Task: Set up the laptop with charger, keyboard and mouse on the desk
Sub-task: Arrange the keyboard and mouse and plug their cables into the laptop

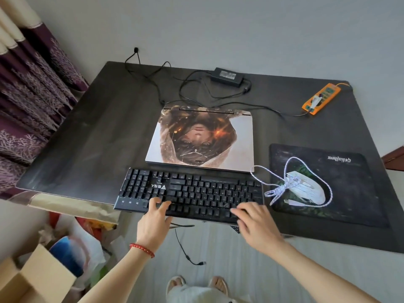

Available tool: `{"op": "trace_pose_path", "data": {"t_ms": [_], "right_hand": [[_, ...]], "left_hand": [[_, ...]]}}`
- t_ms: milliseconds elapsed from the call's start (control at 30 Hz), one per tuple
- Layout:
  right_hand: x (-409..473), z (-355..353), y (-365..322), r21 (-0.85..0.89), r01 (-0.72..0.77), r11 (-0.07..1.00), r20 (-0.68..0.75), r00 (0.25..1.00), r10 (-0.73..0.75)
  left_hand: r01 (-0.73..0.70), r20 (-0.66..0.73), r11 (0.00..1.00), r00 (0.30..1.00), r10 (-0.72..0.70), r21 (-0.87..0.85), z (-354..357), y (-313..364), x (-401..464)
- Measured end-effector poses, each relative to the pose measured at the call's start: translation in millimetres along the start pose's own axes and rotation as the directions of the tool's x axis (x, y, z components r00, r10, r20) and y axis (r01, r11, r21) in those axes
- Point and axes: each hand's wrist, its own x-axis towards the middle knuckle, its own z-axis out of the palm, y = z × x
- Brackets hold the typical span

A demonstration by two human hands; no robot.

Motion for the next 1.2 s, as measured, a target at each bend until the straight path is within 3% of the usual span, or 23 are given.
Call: {"op": "trace_pose_path", "data": {"t_ms": [133,200,333,600,733,800,833,900,967,1100,1200], "right_hand": [[21,26,-44,-0.169,-0.015,0.986,0.312,0.948,0.068],[36,41,-57,-0.195,-0.030,0.980,0.359,0.928,0.100],[54,59,-70,-0.223,-0.187,0.957,0.313,0.916,0.252],[70,62,-62,-0.268,-0.235,0.934,0.349,0.880,0.322],[73,58,-68,-0.273,-0.300,0.914,0.376,0.841,0.389],[76,54,-87,-0.253,-0.346,0.904,0.327,0.849,0.416],[76,52,-100,-0.206,-0.322,0.924,0.288,0.883,0.371],[74,55,-128,-0.022,-0.139,0.990,0.208,0.968,0.140],[77,60,-163,0.248,-0.039,0.968,0.215,0.977,-0.016],[104,69,-218,0.563,-0.185,0.806,0.349,0.937,-0.029],[120,70,-241,0.675,-0.266,0.688,0.390,0.920,-0.027]], "left_hand": [[-0.007,-0.038,0.999,0.999,0.009,0.039,-5,-16,4],[0.019,-0.039,0.998,0.999,-0.016,0.063,-9,-29,8],[0.032,-0.026,0.988,0.999,-0.028,0.148,-22,-64,20],[-0.069,-0.006,0.991,0.998,0.070,0.118,-34,-89,50],[-0.092,0.004,0.995,0.996,0.092,0.042,-35,-96,47],[-0.061,0.007,0.992,0.998,0.062,-0.111,-40,-100,45],[-0.054,0.015,0.971,0.998,0.059,-0.233,-44,-102,43],[-0.086,0.027,0.885,0.993,0.111,-0.457,-53,-106,39],[-0.093,0.081,0.771,0.980,0.184,-0.630,-70,-114,32],[-0.044,0.152,0.450,0.909,0.388,-0.892,-101,-128,15],[-0.049,0.134,0.373,0.882,0.451,-0.927,-112,-142,10]]}}
